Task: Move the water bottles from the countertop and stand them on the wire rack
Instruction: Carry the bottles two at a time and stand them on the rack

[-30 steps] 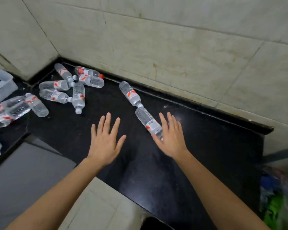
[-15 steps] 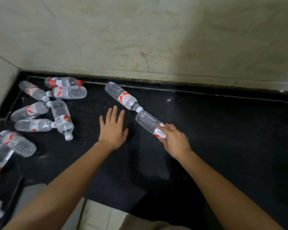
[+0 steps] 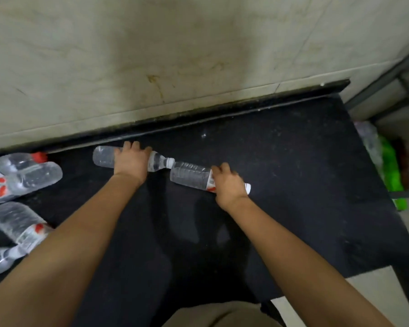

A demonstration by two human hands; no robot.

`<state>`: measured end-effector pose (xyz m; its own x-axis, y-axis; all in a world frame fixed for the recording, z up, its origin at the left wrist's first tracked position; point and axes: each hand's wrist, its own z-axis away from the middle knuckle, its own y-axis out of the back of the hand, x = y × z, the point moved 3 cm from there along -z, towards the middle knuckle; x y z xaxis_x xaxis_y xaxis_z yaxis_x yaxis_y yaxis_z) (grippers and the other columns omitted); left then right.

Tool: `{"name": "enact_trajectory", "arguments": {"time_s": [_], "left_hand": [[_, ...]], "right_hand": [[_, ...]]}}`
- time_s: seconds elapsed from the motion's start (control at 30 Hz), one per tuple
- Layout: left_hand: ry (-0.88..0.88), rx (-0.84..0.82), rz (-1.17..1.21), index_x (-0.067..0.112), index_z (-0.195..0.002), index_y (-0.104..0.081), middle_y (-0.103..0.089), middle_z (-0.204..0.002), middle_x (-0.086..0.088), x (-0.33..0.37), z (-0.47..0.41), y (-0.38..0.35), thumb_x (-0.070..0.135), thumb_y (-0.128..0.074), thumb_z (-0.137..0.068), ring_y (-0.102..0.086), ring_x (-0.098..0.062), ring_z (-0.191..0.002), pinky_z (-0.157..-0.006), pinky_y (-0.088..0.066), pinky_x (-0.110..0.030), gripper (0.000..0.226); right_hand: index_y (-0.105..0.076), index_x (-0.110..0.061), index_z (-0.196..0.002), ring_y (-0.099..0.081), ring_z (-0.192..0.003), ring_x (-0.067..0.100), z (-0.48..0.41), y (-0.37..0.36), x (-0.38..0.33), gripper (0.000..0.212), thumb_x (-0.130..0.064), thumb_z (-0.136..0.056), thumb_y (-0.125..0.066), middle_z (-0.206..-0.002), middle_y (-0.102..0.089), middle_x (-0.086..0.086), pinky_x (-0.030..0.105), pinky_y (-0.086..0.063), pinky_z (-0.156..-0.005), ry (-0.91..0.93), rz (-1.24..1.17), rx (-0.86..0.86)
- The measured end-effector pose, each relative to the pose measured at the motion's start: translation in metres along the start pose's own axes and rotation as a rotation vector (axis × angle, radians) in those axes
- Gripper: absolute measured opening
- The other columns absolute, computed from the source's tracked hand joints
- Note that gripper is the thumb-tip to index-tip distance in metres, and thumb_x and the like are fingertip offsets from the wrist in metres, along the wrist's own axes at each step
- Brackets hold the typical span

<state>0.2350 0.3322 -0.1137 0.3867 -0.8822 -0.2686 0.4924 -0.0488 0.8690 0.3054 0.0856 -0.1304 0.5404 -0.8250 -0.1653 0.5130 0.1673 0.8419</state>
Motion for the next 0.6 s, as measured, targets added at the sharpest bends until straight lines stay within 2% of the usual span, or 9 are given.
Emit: {"name": "enact_trajectory", "arguments": {"time_s": [0.17,0.23,0.27,0.33,0.4,0.43,0.5,0.53,0.6], "left_hand": [[0.04,0.012,0.192,0.018,-0.134,-0.058,-0.057,-0.127,-0.015,-0.006,0.035,-0.018,0.059,-0.069,-0.083,-0.052,-0.034,-0.121,-0.095,-0.047,-0.041,0.067],[0.088,-0.039,0.279,0.018,-0.13,-0.06,-0.06,-0.124,-0.014,-0.008,0.049,-0.028,0.067,-0.065,-0.08,-0.055,-0.033,-0.117,-0.092,-0.048,-0.038,0.07],[0.117,-0.069,0.311,0.02,-0.126,-0.062,-0.062,-0.121,-0.013,-0.008,0.057,-0.033,0.072,-0.062,-0.079,-0.057,-0.032,-0.113,-0.09,-0.049,-0.038,0.07],[0.166,-0.083,0.384,0.024,-0.116,-0.066,-0.066,-0.107,-0.009,-0.007,0.072,-0.044,0.079,-0.055,-0.074,-0.062,-0.029,-0.101,-0.083,-0.051,-0.037,0.069],[0.206,-0.06,0.443,0.028,-0.105,-0.068,-0.065,-0.094,-0.004,-0.007,0.086,-0.052,0.084,-0.05,-0.068,-0.064,-0.026,-0.09,-0.077,-0.053,-0.035,0.069],[0.228,-0.058,0.464,0.027,-0.101,-0.068,-0.065,-0.092,-0.003,-0.008,0.093,-0.056,0.086,-0.05,-0.067,-0.064,-0.025,-0.088,-0.076,-0.055,-0.035,0.07],[0.281,-0.074,0.51,0.024,-0.093,-0.068,-0.066,-0.089,-0.003,-0.006,0.106,-0.06,0.089,-0.05,-0.067,-0.066,-0.024,-0.084,-0.075,-0.057,-0.035,0.072],[0.312,-0.088,0.531,0.022,-0.087,-0.068,-0.067,-0.086,-0.002,-0.005,0.11,-0.061,0.09,-0.047,-0.067,-0.066,-0.023,-0.081,-0.074,-0.058,-0.035,0.074],[0.375,-0.116,0.562,0.021,-0.079,-0.069,-0.068,-0.078,-0.001,-0.001,0.117,-0.062,0.091,-0.041,-0.065,-0.066,-0.021,-0.074,-0.072,-0.059,-0.036,0.077]], "right_hand": [[-0.041,-0.022,-0.148,-0.056,-0.119,0.036,-0.007,0.012,0.006,0.068,-0.004,-0.089,-0.067,-0.144,-0.039,0.009,0.042,-0.05,-0.095,0.065,-0.019,-0.05],[-0.042,-0.028,-0.149,-0.05,-0.127,0.035,-0.009,0.018,0.008,0.071,-0.003,-0.088,-0.066,-0.145,-0.04,0.007,0.04,-0.043,-0.104,0.187,0.045,-0.062],[-0.042,-0.031,-0.15,-0.044,-0.135,0.035,-0.008,0.02,0.008,0.073,-0.003,-0.087,-0.066,-0.149,-0.039,0.007,0.041,-0.034,-0.113,0.258,0.106,-0.061],[-0.042,-0.037,-0.149,-0.015,-0.153,0.037,-0.001,0.021,0.007,0.073,-0.006,-0.088,-0.067,-0.16,-0.026,0.011,0.048,-0.009,-0.125,0.351,0.235,-0.051],[-0.048,-0.043,-0.145,0.011,-0.155,0.039,0.01,0.018,0.005,0.068,-0.009,-0.09,-0.068,-0.169,-0.006,0.013,0.055,0.007,-0.124,0.388,0.263,-0.02],[-0.053,-0.044,-0.14,0.018,-0.154,0.039,0.016,0.014,0.006,0.063,-0.01,-0.09,-0.069,-0.17,0.0,0.013,0.055,0.011,-0.123,0.394,0.224,-0.001],[-0.061,-0.041,-0.134,0.019,-0.154,0.039,0.03,0.005,0.008,0.055,-0.009,-0.09,-0.067,-0.17,0.001,0.012,0.052,0.011,-0.124,0.34,0.005,0.057],[-0.059,-0.037,-0.138,0.015,-0.155,0.038,0.037,0.001,0.011,0.054,-0.009,-0.092,-0.064,-0.17,-0.003,0.012,0.05,0.008,-0.125,0.265,-0.166,0.105],[-0.04,-0.025,-0.154,0.003,-0.156,0.037,0.05,-0.008,0.017,0.062,-0.018,-0.096,-0.06,-0.168,-0.01,0.014,0.046,-0.005,-0.125,0.018,-0.508,0.203]]}}
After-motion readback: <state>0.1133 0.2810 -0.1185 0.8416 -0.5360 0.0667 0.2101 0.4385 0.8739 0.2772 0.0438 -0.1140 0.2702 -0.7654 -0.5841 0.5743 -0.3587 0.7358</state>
